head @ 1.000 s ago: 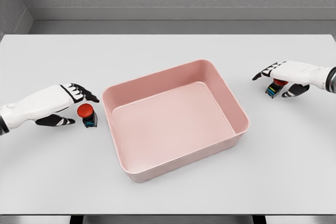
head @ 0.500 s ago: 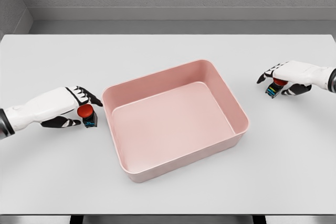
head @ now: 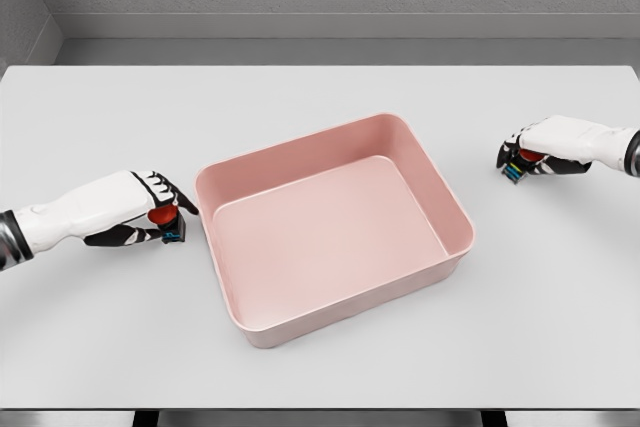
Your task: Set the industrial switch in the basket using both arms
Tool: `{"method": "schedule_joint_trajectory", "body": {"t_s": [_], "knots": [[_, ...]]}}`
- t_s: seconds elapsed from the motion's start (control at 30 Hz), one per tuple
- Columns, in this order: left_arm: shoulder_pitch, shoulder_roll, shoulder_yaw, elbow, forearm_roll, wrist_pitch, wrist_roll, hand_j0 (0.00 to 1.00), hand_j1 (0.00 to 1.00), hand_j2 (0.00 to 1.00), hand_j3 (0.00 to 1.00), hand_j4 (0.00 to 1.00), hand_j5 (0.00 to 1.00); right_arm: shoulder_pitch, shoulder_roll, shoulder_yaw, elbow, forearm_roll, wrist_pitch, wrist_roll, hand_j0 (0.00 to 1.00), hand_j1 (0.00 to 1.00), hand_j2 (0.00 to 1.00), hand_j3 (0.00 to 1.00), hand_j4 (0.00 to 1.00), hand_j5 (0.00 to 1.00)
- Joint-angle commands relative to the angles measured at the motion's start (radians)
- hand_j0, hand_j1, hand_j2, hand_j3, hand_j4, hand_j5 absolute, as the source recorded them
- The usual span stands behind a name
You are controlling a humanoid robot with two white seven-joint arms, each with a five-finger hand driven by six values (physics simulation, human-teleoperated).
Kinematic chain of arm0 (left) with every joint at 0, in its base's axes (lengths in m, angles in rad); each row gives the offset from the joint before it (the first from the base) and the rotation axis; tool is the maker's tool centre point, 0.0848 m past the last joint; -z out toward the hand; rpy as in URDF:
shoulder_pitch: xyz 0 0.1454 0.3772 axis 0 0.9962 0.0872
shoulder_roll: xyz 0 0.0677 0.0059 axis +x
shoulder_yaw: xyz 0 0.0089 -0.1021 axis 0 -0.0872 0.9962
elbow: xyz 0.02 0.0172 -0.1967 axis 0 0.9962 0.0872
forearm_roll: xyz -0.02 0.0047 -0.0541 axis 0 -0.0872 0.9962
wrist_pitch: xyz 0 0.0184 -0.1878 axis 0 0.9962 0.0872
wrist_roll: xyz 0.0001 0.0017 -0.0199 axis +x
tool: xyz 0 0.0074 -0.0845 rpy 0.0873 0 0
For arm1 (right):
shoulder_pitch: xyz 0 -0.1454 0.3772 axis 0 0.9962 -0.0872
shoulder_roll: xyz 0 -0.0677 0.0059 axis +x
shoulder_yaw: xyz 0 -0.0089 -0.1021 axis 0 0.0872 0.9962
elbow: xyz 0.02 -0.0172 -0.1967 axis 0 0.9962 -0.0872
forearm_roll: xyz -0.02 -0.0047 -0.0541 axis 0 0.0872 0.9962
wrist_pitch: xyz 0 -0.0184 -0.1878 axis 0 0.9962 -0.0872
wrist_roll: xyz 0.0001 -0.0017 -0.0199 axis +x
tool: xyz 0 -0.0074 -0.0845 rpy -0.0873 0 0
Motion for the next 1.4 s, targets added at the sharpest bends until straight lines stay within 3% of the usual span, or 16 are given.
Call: {"method": "schedule_joint_trajectory", "body": {"t_s": [0.0, 0.1, 0.23, 0.37, 0.67, 0.9, 1.17, 1.37], "knots": [[0.000, -0.001, -0.002, -0.004, 0.007, 0.001, -0.004, 0.66, 0.66, 0.66, 0.66, 0.66, 0.66, 0.000, 0.000, 0.002, 0.000, 0.000, -0.001, 0.005, 0.56, 0.56, 0.56, 0.56, 0.56, 0.56], [0.000, -0.001, -0.006, -0.004, 0.007, 0.001, -0.006, 0.66, 0.66, 0.66, 0.66, 0.66, 0.66, -0.002, 0.000, -0.006, -0.002, -0.001, -0.011, 0.006, 0.56, 0.56, 0.56, 0.56, 0.56, 0.56], [0.000, -0.001, -0.006, -0.004, 0.007, 0.001, -0.018, 0.56, 0.56, 0.56, 0.56, 0.56, 0.56, -0.011, -0.005, -0.011, -0.003, -0.003, -0.017, 0.006, 0.56, 0.56, 0.56, 0.56, 0.56, 0.56], [0.000, -0.001, -0.006, -0.002, 0.007, 0.001, -0.020, 0.49, 0.49, 0.49, 0.49, 0.49, 0.49, -0.012, -0.040, -0.044, -0.069, -0.004, -0.018, 0.009, 0.56, 0.56, 0.56, 0.56, 0.56, 0.56], [-0.008, -0.001, -0.006, -0.004, 0.011, 0.001, -0.020, 0.48, 0.48, 0.48, 0.48, 0.48, 0.48, -0.015, -0.057, -0.067, -0.083, -0.003, -0.034, 0.014, 0.53, 0.53, 0.53, 0.53, 0.53, 0.53], [-0.008, 0.006, -0.006, -0.025, 0.016, 0.001, -0.020, 0.48, 0.48, 0.48, 0.48, 0.48, 0.48, -0.015, -0.131, -0.107, -0.250, -0.004, -0.034, 0.035, 0.53, 0.53, 0.53, 0.53, 0.53, 0.53], [-0.002, 0.039, -0.006, -0.067, 0.030, 0.001, -0.018, 0.46, 0.46, 0.46, 0.46, 0.46, 0.46, -0.031, -0.140, -0.107, -0.281, -0.012, -0.080, 0.052, 0.53, 0.53, 0.53, 0.53, 0.53, 0.53], [0.003, 0.085, -0.002, -0.094, 0.042, 0.001, -0.015, 0.47, 0.47, 0.47, 0.47, 0.47, 0.47, -0.032, -0.163, -0.123, -0.393, -0.012, -0.080, 0.054, 0.53, 0.53, 0.53, 0.53, 0.53, 0.53]]}}
